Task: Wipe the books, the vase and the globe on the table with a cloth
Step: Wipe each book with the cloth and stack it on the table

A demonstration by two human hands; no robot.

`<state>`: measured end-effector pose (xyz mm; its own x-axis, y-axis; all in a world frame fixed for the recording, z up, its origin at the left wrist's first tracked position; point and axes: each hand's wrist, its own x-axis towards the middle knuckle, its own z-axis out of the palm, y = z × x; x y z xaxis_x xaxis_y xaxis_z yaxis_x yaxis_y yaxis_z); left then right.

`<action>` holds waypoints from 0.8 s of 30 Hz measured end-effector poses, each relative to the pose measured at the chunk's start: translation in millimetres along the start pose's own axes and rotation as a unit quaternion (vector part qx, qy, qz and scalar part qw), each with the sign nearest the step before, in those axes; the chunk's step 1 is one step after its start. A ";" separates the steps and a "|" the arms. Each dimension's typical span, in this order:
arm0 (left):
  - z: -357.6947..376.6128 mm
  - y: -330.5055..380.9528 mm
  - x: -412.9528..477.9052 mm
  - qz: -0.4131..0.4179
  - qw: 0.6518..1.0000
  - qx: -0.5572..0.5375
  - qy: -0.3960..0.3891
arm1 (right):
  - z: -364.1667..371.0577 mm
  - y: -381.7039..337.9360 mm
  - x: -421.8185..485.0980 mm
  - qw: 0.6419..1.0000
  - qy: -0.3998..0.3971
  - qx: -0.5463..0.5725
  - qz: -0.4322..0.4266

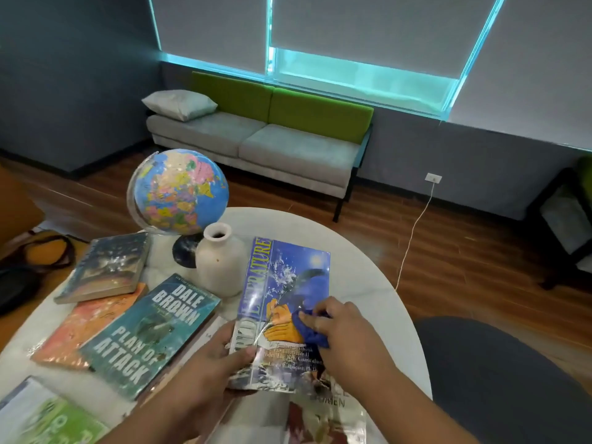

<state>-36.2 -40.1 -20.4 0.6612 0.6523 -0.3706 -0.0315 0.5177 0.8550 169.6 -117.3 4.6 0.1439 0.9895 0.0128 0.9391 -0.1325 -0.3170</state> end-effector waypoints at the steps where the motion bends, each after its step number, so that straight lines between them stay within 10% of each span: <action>1: -4.7 0.6 -11.0 0.005 1.000 -0.010 0.003 | -2.2 -8.7 -1.2 1.000 0.006 -0.002 -0.011; 24: -138.6 44.1 -119.8 -0.005 0.999 0.010 -0.040 | -2.6 -153.4 10.7 0.995 0.014 -0.093 -0.036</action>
<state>-220.7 -18.7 11.3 0.7187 0.6008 -0.3501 -0.0104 0.5127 0.8585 27.9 -86.5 55.9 0.0806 0.9951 0.0565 0.9884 -0.0725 -0.1331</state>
